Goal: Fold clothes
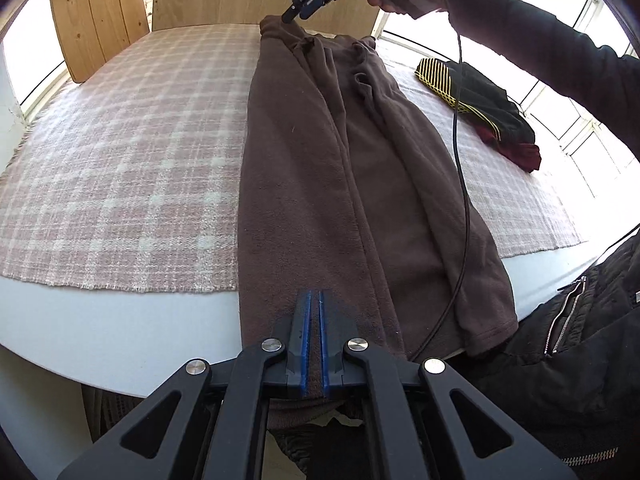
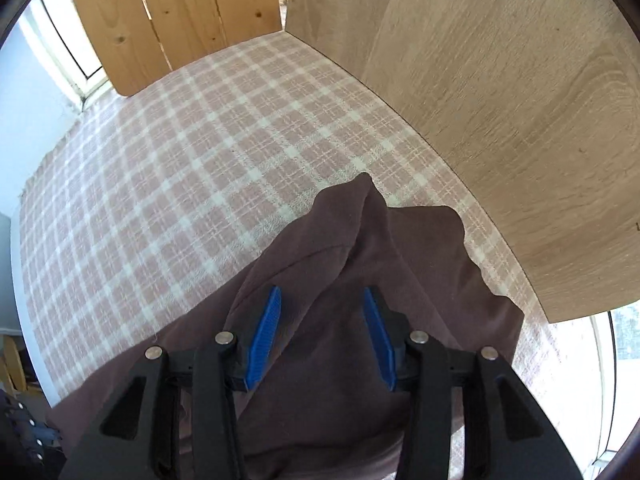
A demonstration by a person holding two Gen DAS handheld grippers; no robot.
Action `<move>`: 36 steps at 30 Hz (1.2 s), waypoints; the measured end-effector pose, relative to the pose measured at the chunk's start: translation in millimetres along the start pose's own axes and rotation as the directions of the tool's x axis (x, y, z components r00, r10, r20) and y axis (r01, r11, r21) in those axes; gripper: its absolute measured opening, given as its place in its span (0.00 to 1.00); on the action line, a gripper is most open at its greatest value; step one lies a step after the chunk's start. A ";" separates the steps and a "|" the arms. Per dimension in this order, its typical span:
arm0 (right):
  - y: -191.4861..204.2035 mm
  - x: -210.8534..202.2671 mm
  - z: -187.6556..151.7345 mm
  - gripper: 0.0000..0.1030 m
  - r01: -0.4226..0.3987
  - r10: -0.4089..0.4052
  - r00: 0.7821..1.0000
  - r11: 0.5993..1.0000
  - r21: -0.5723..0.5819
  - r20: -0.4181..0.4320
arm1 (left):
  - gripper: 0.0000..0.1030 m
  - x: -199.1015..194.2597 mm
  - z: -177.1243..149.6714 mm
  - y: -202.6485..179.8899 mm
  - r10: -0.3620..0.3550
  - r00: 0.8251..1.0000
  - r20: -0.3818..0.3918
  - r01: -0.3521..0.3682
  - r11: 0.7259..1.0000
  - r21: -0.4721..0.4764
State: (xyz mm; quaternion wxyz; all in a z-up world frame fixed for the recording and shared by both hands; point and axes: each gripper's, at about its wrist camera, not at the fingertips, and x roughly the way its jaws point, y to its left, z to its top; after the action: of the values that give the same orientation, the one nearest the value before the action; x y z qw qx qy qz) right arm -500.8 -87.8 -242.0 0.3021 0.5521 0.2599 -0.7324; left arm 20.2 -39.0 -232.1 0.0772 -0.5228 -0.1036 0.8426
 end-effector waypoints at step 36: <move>-18.0 24.7 23.1 0.00 -0.057 0.051 0.998 0.987 0.149 0.043 | 0.04 13.7 2.6 18.5 -0.078 0.997 -0.017 0.077 0.996 -0.039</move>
State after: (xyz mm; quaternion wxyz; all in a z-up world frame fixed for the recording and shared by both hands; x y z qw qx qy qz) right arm -534.1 -95.9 -259.2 0.2844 0.5659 0.1830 -0.7519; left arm 11.4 -53.9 -247.6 0.1007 -0.5275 -0.1391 0.8320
